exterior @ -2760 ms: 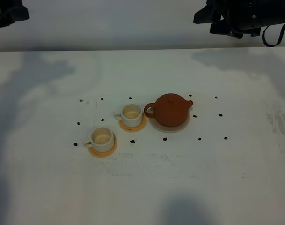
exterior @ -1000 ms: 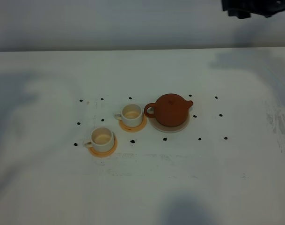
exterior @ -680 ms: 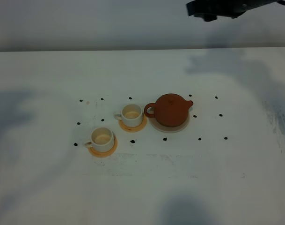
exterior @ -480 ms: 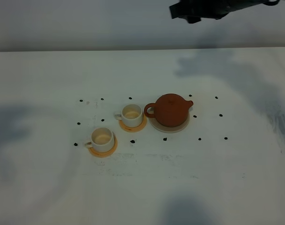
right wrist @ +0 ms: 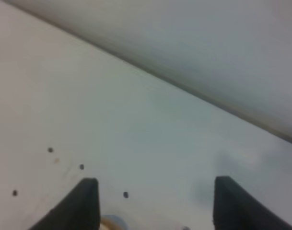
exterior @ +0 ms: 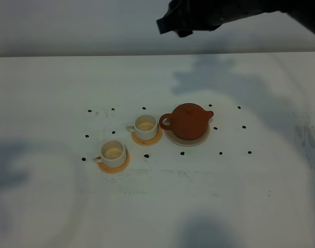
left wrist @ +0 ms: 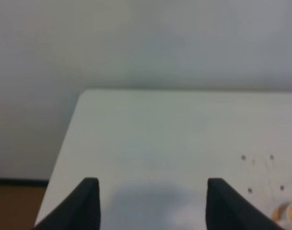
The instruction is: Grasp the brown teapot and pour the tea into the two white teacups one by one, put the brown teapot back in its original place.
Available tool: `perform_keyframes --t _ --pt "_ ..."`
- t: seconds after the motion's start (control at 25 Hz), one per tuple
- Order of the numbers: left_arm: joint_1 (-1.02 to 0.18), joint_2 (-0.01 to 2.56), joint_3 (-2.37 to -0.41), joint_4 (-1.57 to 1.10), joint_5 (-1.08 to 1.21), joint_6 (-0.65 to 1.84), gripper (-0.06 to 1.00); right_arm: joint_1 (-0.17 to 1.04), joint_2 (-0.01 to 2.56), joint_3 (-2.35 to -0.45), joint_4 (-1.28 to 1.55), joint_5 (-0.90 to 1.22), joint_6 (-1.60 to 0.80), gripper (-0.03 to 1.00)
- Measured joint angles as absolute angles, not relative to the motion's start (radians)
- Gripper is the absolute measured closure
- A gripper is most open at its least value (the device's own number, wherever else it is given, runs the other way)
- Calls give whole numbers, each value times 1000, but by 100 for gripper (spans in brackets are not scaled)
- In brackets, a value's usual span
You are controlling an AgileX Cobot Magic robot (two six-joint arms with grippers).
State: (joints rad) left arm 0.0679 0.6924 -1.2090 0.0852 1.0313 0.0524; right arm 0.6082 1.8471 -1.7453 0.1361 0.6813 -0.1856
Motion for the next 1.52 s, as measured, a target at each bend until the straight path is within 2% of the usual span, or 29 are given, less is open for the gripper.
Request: perform_keyframes --t 0.6,0.92,1.52 --pt "68 402 -797 85 1012 0 44 754 1946 -1745 118 634 -185 47" --pt "68 167 -603 85 977 0 44 773 1954 -1745 104 605 -184 47" --pt "68 73 -524 102 971 0 44 773 2099 -1746 87 601 -167 47"
